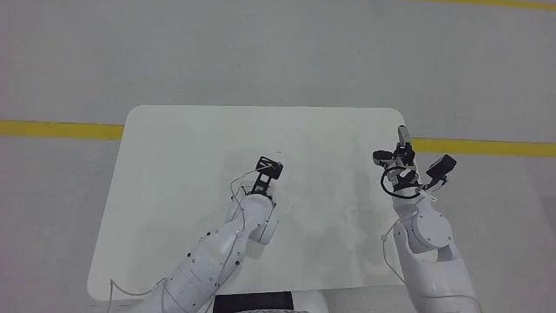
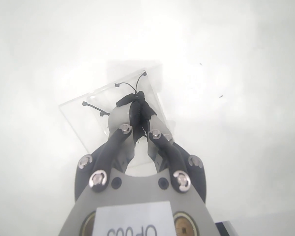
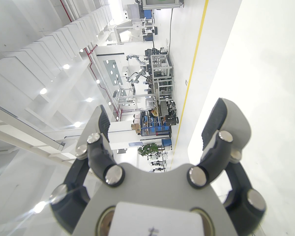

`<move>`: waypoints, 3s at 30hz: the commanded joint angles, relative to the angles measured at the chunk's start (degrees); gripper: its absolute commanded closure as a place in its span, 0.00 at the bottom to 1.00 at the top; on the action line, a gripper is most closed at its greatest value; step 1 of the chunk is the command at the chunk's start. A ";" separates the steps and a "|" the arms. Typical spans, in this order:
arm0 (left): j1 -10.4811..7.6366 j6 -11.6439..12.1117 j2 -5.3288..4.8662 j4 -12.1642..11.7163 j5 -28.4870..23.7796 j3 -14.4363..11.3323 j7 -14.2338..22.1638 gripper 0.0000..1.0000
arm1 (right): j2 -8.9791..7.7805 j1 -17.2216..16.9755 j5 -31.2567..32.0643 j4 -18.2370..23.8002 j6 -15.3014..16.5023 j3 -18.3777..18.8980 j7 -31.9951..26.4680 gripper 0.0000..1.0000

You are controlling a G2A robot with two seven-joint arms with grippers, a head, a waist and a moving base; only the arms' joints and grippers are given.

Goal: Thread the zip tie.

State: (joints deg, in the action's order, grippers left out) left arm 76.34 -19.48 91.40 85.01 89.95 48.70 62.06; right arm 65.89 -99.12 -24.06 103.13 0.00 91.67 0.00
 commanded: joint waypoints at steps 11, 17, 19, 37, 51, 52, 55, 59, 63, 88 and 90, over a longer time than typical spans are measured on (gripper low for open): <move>2.44 0.00 -3.05 7.05 0.00 -0.55 0.34 1.00 | 0.00 0.00 0.00 0.00 0.00 0.00 0.00 0.00; 3.76 0.00 -4.36 9.68 0.00 -0.40 -0.49 1.00 | 0.00 0.00 0.00 0.00 0.00 0.00 0.00 0.00; 4.26 0.00 -4.82 10.66 0.00 -0.64 -0.91 1.00 | 0.00 0.00 0.00 0.00 0.00 0.00 0.00 0.00; 10.61 1.76 -10.00 25.44 0.00 -0.09 -0.51 1.00 | 0.00 0.00 0.00 0.00 0.00 0.00 0.00 0.00; 21.50 27.08 -14.49 38.22 -18.22 18.19 -0.57 1.00 | 0.00 0.00 0.00 0.00 0.00 0.00 0.00 0.00; 21.57 29.91 -14.77 38.03 -21.27 19.64 -0.33 1.00 | 0.00 0.00 0.00 0.00 0.00 0.00 0.00 0.00; 21.60 38.48 -15.76 36.33 -31.07 25.07 1.24 1.00 | 0.00 0.00 0.00 0.00 0.00 0.00 0.00 0.00; 19.30 38.96 -17.78 35.47 -43.73 27.33 6.60 1.00 | 0.00 0.00 0.00 0.00 0.00 0.00 0.00 0.00; 16.46 38.96 -20.83 34.05 -53.97 27.51 8.98 1.00 | 0.00 0.00 0.00 0.00 0.00 0.00 0.00 0.00; 7.47 38.96 -26.11 19.81 -86.62 35.08 17.58 1.00 | 0.00 0.00 0.00 0.00 0.00 0.00 0.00 0.00; 6.62 38.96 -27.43 17.56 -93.54 35.64 17.58 1.00 | 0.00 0.00 0.00 0.00 0.00 0.00 0.00 0.00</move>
State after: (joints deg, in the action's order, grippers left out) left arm 83.36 19.48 64.69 103.63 1.14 84.16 80.79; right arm 65.89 -99.12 -24.06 103.13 0.00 91.67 0.00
